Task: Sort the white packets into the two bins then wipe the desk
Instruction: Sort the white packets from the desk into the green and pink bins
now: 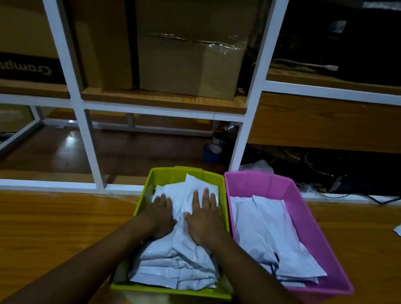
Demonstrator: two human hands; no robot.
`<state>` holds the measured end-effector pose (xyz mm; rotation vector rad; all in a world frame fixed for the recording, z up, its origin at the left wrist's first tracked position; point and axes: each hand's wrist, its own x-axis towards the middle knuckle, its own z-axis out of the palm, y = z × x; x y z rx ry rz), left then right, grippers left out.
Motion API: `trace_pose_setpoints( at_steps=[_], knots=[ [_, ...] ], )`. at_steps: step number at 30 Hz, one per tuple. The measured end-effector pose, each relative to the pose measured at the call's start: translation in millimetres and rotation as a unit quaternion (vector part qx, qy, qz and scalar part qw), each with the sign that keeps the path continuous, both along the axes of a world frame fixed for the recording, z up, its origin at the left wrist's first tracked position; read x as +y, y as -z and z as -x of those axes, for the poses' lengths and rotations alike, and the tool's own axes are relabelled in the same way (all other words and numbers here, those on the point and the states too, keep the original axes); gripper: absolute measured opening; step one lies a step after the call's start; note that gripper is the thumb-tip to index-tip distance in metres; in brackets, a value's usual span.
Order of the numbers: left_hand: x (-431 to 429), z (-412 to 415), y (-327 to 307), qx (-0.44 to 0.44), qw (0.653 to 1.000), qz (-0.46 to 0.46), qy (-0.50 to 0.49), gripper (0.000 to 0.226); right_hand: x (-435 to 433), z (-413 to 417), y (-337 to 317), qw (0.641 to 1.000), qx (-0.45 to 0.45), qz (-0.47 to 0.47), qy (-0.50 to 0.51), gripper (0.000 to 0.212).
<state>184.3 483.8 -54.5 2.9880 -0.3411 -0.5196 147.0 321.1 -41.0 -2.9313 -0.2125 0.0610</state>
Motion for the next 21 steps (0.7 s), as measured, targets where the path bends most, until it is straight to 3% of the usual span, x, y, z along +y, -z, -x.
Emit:
trace_pose_setpoints(
  at_steps=[3,10,14,21],
  knots=[
    [-3.1,7.3,-18.3,-0.027,1.0,0.015,0.004,0.068,-3.7,-2.3,-18.2,1.0,0.009,-0.02,0.003,0.071],
    [-16.0,46.5,-98.2,-0.149,0.984,0.093,-0.02,0.064,-30.6,34.7,-86.5,0.983,-0.104,-0.147,0.023,0.075],
    [-53.5,99.7,-123.0,-0.255,0.947,0.194,0.014,0.064,-77.0,85.7,-107.3,0.961,-0.177,-0.212,0.02,0.073],
    [-154.8,189.8,-120.3,-0.365,0.872,0.326,0.019,0.063,-176.9,193.1,-112.2,0.933,-0.256,-0.248,0.042,0.07]
  ],
)
